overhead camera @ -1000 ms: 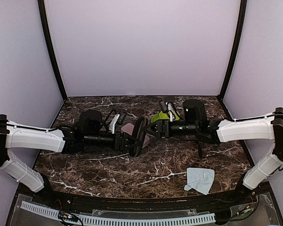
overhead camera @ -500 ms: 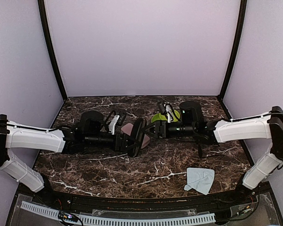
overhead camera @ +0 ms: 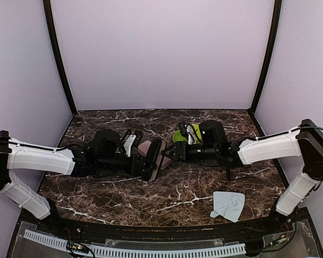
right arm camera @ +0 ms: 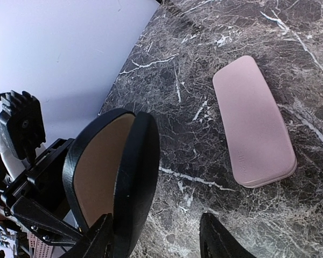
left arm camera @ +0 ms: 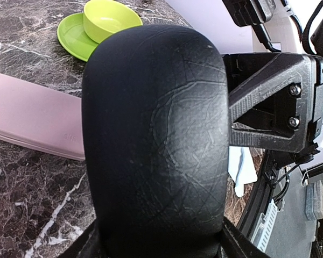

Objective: Organize the sunglasses
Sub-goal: Open the sunglasses case.

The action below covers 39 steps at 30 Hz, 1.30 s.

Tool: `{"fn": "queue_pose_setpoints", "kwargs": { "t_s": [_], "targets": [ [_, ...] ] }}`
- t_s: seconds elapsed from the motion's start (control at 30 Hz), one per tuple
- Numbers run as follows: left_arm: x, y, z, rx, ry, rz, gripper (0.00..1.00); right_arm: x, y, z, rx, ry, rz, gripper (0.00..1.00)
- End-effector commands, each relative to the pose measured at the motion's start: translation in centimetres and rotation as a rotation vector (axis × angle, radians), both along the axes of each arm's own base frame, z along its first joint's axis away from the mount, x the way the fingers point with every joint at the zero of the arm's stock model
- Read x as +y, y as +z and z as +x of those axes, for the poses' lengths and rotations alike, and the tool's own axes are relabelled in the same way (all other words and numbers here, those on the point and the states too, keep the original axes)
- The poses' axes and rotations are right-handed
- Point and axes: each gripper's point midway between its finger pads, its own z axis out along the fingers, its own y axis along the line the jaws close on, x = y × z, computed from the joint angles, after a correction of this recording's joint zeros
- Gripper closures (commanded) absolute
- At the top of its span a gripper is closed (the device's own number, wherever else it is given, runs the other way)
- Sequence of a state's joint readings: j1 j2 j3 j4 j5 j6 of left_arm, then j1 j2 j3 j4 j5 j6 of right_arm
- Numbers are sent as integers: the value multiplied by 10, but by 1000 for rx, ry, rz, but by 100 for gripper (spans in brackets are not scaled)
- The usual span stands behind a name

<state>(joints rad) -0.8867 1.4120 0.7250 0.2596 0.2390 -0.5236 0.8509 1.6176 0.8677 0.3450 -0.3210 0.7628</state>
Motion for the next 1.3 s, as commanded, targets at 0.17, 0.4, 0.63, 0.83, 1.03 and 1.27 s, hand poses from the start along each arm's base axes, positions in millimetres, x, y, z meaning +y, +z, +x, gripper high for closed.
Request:
{"fn": "queue_pose_setpoints", "kwargs": {
  "t_s": [0.17,0.4,0.63,0.83,1.03,1.27],
  "targets": [
    [-26,74,-25,-139,-170,-253,76,-24,-51,15,42,-110,-155,50],
    [-25,82,-32,-131,-201,-305,75,-33,-67,17,51,-127,-200,52],
    [-24,84,-35,-117,-215,-333,76,-39,-75,17,57,-131,-216,52],
    [-20,69,-31,-90,-195,-260,76,-49,-61,13,14,-111,-190,51],
    [-16,46,-37,-19,-248,-122,76,-85,-48,16,-66,-122,-305,45],
    [-14,17,-65,132,-424,33,73,-113,-45,18,-80,-154,-353,43]
  ]
}}
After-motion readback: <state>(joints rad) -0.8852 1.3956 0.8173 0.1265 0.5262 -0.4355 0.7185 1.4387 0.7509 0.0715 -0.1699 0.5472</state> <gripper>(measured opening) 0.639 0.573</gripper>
